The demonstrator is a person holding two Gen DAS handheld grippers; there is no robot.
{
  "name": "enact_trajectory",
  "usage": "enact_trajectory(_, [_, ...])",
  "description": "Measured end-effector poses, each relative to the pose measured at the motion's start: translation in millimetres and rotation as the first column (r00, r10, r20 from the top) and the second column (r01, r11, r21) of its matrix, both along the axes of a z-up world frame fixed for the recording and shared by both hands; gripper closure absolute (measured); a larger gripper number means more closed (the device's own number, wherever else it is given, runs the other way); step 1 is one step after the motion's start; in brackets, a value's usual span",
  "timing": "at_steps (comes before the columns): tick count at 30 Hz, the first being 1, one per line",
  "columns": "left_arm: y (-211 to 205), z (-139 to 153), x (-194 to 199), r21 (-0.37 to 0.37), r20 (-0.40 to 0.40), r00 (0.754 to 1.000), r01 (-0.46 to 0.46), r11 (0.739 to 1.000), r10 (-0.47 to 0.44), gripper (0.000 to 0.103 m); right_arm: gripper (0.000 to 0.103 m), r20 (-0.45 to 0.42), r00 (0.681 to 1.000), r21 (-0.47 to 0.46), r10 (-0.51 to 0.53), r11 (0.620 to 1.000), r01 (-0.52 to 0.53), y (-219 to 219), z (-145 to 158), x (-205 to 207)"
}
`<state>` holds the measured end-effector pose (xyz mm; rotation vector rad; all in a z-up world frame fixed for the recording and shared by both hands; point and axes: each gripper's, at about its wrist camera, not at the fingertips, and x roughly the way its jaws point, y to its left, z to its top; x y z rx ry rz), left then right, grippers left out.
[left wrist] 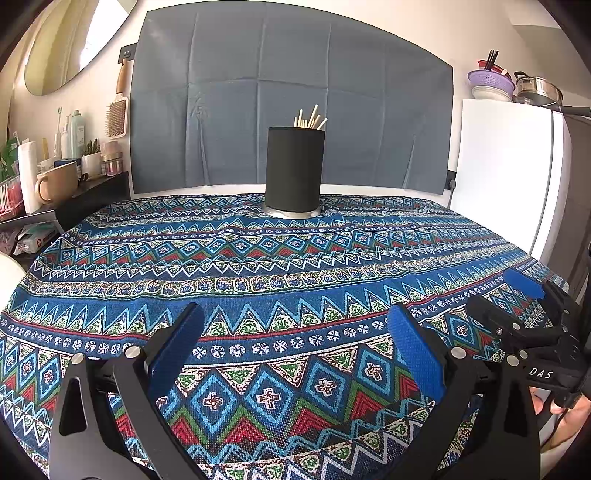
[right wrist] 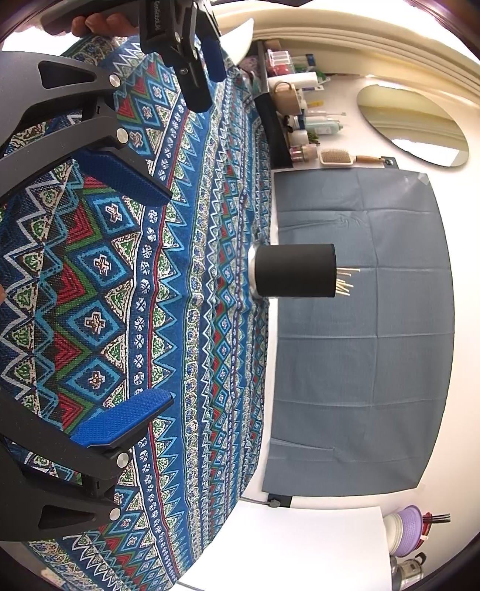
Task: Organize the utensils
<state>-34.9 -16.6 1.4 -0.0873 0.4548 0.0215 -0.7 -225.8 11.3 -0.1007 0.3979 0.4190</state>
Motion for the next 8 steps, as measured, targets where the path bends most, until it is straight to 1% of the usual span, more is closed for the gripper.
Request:
enact_trajectory(4, [1.7, -0.4, 2.4, -0.007, -0.014, 1.0, 0.002, 1.0, -0.002, 0.006, 0.008, 0.001, 1.0, -0.001, 0.0, 1.0, 0.0, -0.1, -0.7, -0.2])
enact_trajectory(8, [1.1, -0.5, 2.0, -0.002, -0.009, 1.0, -0.002, 1.0, 0.002, 0.006, 0.008, 0.001, 1.0, 0.0, 0.001, 1.0, -0.001, -0.1, -0.6, 0.1])
